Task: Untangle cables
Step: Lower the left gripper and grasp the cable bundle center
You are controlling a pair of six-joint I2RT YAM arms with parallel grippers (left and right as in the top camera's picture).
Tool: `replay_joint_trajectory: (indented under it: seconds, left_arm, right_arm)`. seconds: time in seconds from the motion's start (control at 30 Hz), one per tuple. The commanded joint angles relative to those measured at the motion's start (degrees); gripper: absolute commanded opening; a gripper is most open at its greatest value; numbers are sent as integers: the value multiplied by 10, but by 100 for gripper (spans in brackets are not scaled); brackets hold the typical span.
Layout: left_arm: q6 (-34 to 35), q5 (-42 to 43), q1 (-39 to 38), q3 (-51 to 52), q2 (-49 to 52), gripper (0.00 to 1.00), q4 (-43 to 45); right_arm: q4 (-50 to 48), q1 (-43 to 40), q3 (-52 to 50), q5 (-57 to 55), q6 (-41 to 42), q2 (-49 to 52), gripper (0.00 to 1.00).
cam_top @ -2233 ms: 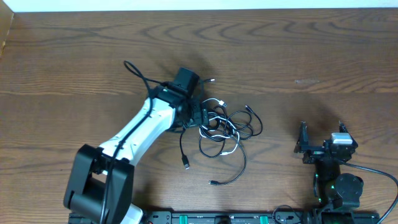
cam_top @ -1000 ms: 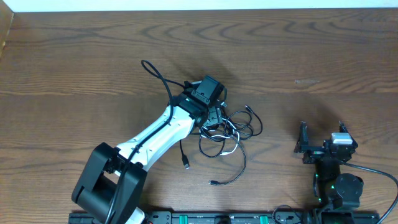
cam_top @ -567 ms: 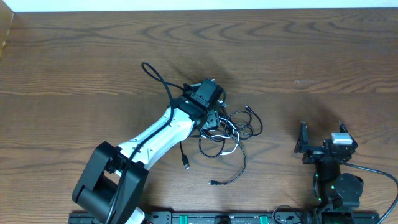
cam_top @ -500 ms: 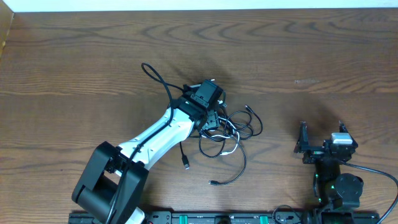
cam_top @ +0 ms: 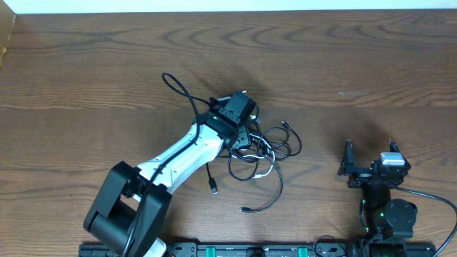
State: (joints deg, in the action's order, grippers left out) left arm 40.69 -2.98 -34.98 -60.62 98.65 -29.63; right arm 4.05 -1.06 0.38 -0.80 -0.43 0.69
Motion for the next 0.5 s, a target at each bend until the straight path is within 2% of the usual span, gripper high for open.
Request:
replay_joint_trajectory:
  seconds: [0.0, 0.13, 0.33, 0.47]
  left_arm:
    - [12, -10, -1, 4, 19, 67, 0]
    - [12, -10, -1, 4, 19, 67, 0]
    - [12, -10, -1, 4, 19, 44, 0]
    - [12, -10, -1, 4, 19, 33, 1]
  right_arm:
    - [3, -5, -1, 3, 8, -4, 99]
    - [3, -5, -1, 3, 8, -4, 99]
    - [3, -5, -1, 3, 8, -4, 99]
    - [3, -5, -1, 3, 8, -4, 99]
